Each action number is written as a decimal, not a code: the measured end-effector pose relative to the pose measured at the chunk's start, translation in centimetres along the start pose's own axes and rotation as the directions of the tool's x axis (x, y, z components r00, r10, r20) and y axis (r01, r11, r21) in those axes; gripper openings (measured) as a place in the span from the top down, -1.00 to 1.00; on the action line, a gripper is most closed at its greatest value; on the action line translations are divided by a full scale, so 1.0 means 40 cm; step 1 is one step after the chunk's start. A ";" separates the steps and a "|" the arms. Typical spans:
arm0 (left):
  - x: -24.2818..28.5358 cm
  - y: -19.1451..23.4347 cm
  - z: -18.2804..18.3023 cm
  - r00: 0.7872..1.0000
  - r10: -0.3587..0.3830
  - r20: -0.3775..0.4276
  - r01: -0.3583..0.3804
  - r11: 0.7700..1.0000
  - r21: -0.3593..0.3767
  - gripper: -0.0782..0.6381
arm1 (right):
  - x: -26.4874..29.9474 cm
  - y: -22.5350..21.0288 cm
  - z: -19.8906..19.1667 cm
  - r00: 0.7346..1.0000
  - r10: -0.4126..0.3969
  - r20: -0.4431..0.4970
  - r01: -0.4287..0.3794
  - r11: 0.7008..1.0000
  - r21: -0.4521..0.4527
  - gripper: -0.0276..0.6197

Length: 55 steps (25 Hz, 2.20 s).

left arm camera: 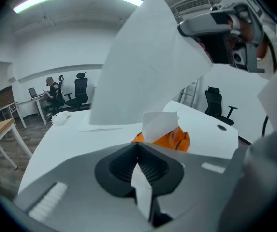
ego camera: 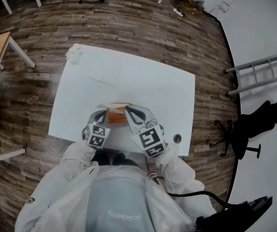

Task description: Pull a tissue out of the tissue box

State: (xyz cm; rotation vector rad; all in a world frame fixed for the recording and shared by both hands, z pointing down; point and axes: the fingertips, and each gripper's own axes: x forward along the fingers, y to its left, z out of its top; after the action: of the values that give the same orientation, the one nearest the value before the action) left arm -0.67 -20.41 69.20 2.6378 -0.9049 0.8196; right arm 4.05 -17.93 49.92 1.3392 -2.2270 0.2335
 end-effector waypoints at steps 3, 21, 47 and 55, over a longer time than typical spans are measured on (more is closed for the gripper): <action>-0.006 0.002 0.006 1.000 0.003 0.004 -0.003 1.000 0.001 0.78 | -0.008 -0.012 0.002 1.000 -0.013 0.010 0.013 1.000 0.017 0.91; -0.093 0.021 0.148 0.995 0.018 0.094 -0.019 1.000 0.006 0.78 | -0.067 -0.078 0.029 0.988 -0.121 0.099 0.108 0.986 0.125 0.91; -0.213 0.099 0.425 0.951 0.071 0.300 -0.075 0.997 0.002 0.78 | -0.189 -0.239 -0.032 0.924 -0.350 0.156 0.294 0.908 0.298 0.91; -0.248 0.095 0.497 0.934 0.062 0.351 -0.079 0.996 0.037 0.78 | -0.220 -0.270 -0.049 0.902 -0.400 0.160 0.332 0.883 0.333 0.91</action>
State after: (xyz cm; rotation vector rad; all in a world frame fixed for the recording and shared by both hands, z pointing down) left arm -0.93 -26.13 47.41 2.8639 -1.0808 0.3931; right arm 17.31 -15.69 45.74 2.0157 -2.1138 0.2993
